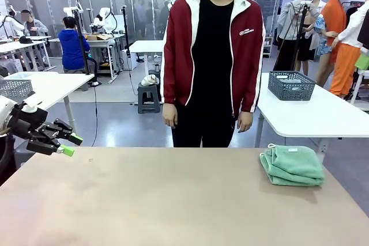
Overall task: Fold the towels and place them in the basket.
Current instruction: Stack the folded Towel with hook on the right side of the table.
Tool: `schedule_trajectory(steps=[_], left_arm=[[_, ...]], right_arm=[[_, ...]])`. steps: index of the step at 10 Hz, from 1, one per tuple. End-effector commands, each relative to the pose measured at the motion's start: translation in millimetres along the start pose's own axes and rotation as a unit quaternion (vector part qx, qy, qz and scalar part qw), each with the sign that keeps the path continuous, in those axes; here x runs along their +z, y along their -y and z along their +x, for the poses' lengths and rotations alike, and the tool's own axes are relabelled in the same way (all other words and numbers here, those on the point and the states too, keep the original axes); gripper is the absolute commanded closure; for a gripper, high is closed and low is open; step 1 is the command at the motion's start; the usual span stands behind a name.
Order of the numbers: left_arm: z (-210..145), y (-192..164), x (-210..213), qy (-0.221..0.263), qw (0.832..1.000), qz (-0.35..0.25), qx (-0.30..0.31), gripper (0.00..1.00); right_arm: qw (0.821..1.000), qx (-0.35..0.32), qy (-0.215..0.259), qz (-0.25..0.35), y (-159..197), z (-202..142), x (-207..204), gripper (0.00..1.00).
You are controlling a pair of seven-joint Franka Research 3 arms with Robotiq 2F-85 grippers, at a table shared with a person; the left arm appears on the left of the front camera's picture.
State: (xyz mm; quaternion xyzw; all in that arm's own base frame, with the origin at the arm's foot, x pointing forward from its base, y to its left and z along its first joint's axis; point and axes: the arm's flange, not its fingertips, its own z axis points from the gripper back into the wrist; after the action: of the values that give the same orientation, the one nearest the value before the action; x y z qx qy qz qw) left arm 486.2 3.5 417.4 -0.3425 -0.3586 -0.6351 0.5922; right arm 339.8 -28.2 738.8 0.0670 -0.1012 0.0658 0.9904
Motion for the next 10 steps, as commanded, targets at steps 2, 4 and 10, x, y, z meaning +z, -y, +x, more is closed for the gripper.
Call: schedule_trajectory(steps=[2,4,10], left_arm=[[1.2,2.7,0.9,0.003,1.000,0.001,-0.001,0.41],[1.2,2.7,0.9,0.003,1.000,0.001,-0.001,0.41],[1.2,2.7,0.9,0.003,1.000,0.001,-0.001,0.41]], right_arm=[[1.000,0.000,0.004,0.006,-1.2,-0.7,2.9,0.37],[1.000,0.000,0.004,0.006,-1.2,-0.7,2.9,0.37],[1.000,0.000,0.004,0.006,-1.2,-0.7,2.9,0.37]])
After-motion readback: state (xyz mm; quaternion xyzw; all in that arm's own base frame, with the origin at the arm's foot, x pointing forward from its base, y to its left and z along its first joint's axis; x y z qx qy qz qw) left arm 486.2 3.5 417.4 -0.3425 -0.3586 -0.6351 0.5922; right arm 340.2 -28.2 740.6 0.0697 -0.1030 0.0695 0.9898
